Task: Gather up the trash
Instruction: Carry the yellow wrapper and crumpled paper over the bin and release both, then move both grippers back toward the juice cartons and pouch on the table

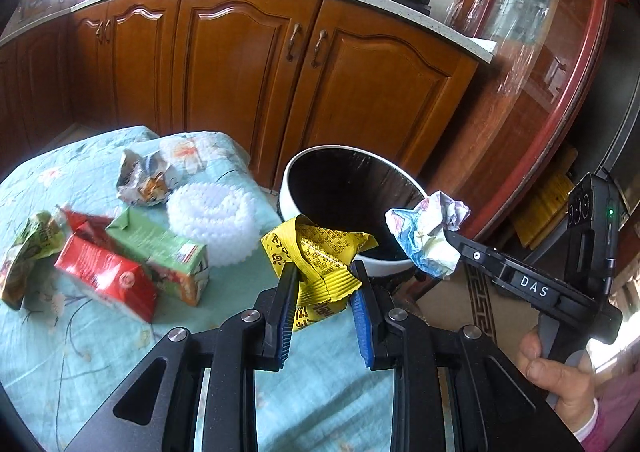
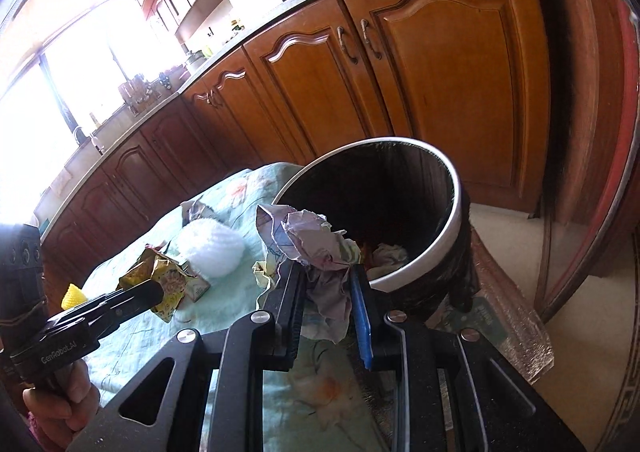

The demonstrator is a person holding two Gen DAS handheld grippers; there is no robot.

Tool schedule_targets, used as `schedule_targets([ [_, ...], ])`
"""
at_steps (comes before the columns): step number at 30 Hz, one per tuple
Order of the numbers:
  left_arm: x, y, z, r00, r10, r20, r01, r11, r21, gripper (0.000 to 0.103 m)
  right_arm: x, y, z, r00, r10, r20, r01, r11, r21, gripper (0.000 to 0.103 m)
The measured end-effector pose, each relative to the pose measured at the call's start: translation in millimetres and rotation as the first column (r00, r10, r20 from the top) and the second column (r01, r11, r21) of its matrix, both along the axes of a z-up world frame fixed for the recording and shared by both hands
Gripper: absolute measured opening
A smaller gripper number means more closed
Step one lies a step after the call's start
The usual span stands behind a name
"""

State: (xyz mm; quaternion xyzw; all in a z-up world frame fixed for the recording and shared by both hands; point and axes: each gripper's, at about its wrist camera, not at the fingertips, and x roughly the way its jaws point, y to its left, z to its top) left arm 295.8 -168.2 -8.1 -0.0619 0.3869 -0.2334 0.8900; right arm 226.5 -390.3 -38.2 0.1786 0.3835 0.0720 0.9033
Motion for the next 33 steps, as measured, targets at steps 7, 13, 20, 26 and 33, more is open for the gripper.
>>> schedule_targets([
  [7, 36.0, -29.3, -1.7, 1.000, -0.026, 0.003, 0.026, 0.999, 0.034, 0.025, 24.2, -17.9, 4.2, 1.000, -0.028, -0.004, 0.028, 0.999, -0.036, 0.023],
  [13, 63.4, -49.9, -8.1, 0.999, -0.040, -0.016, 0.041, 0.998, 0.046, 0.025, 42.7, -26.0, 5.3, 1.000, -0.027, -0.009, 0.027, 0.998, -0.051, 0.023],
  [20, 85.6, -67.9, -16.1, 0.999, -0.041, -0.028, 0.042, 0.997, 0.070, 0.025, 58.2, -30.5, -1.8, 1.000, -0.020, -0.022, 0.018, 0.998, -0.066, 0.023],
  [26, 102.8, -80.7, -24.7, 0.998, -0.044, -0.051, 0.047, 0.996, 0.070, 0.028, 67.3, -33.9, -6.1, 0.999, -0.017, -0.032, 0.015, 0.997, -0.073, 0.025],
  [33, 106.3, -80.9, -29.5, 0.997, -0.037, -0.069, 0.041, 0.997, 0.061, 0.057, 76.8, -40.2, -12.8, 0.999, -0.026, -0.042, 0.024, 0.998, -0.054, 0.046],
])
